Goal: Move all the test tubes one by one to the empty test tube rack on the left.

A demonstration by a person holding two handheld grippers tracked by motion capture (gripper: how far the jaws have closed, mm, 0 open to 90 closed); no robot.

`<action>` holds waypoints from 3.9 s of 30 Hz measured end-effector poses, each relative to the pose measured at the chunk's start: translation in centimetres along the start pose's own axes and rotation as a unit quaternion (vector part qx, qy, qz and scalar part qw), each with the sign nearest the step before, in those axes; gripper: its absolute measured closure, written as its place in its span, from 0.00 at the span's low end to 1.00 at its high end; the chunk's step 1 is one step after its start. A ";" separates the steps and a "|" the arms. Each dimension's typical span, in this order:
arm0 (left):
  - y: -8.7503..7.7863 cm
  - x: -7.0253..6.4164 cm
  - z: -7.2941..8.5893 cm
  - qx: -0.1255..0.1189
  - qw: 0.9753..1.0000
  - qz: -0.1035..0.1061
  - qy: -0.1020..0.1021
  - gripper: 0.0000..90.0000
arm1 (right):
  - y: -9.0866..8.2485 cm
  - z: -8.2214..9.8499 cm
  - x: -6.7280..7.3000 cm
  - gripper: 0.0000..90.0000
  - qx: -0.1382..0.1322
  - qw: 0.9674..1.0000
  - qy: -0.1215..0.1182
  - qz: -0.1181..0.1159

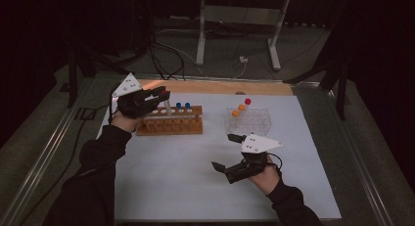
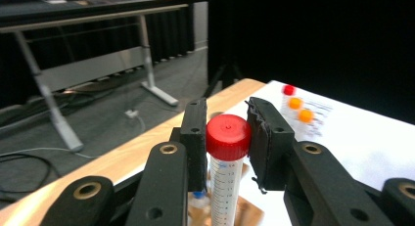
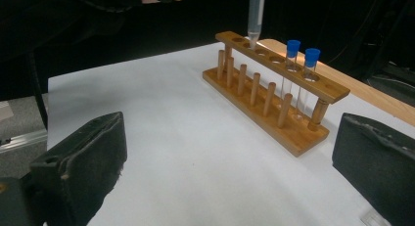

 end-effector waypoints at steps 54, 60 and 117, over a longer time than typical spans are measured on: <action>6.1 1.7 7.4 0.050 0.995 -0.071 -0.044 0.80 | -0.2 0.2 -0.1 0.00 0.002 1.000 0.002 -0.004; 6.1 1.6 7.5 0.047 0.995 -0.067 -0.049 0.79 | -0.2 0.2 -0.1 0.00 0.004 1.000 0.002 -0.006; -2.9 -10.4 8.6 -0.007 0.993 0.116 -0.006 0.01 | 1.6 3.5 -18.5 0.68 0.084 0.966 0.130 0.205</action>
Point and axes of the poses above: each handheld gripper's, and its own axes: y roughly forward along the jaws, z roughly out of its underside, x roughly to its left, the point moved 2 cm from there along y, roughly forward along the jaws, and after that the axes turned 1 degree about z, right-handed, at the moved point
